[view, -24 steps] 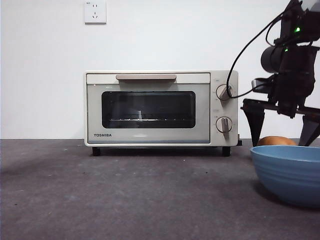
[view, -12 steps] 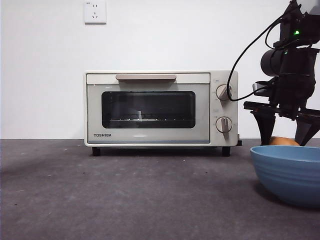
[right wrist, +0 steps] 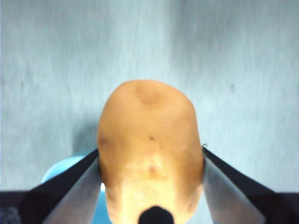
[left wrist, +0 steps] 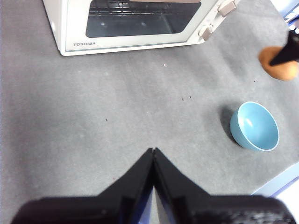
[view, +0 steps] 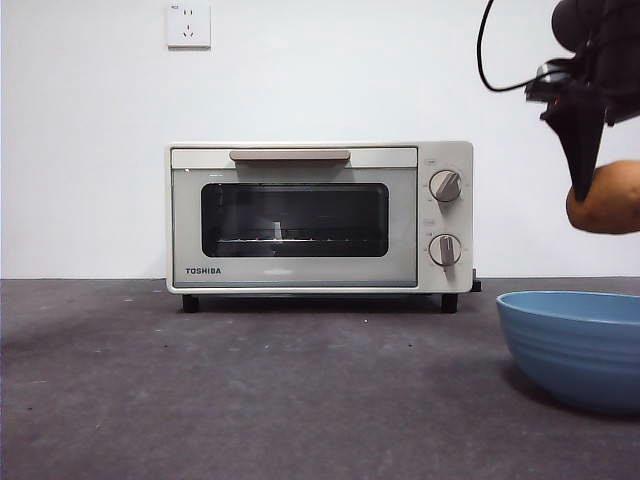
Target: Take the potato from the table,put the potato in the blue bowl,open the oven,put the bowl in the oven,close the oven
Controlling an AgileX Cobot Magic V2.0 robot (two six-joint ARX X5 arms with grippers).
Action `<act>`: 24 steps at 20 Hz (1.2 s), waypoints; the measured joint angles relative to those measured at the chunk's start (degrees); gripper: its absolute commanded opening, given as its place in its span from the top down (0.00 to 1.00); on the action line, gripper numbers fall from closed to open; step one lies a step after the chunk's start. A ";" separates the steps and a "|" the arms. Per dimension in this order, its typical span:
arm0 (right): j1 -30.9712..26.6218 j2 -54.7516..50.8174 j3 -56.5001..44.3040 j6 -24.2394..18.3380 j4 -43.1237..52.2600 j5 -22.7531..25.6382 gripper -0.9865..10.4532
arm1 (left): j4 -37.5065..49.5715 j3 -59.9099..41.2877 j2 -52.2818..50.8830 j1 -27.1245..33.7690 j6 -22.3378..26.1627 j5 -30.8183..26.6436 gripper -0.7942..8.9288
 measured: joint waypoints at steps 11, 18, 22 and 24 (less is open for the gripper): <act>10.36 -29.44 -21.29 1.05 6.32 0.00 0.91 | -1.11 0.00 0.00 0.00 1.09 0.00 0.92; 14.95 -38.69 -36.72 4.72 15.98 0.00 0.91 | -1.55 0.00 0.00 0.00 1.14 0.00 0.92; 14.95 -36.68 -41.88 4.76 24.24 -0.26 0.91 | -1.51 0.00 0.00 0.00 1.29 0.00 0.92; 14.95 -35.23 -42.99 4.76 26.73 -1.77 0.91 | -1.49 0.00 0.00 0.00 1.31 0.00 0.92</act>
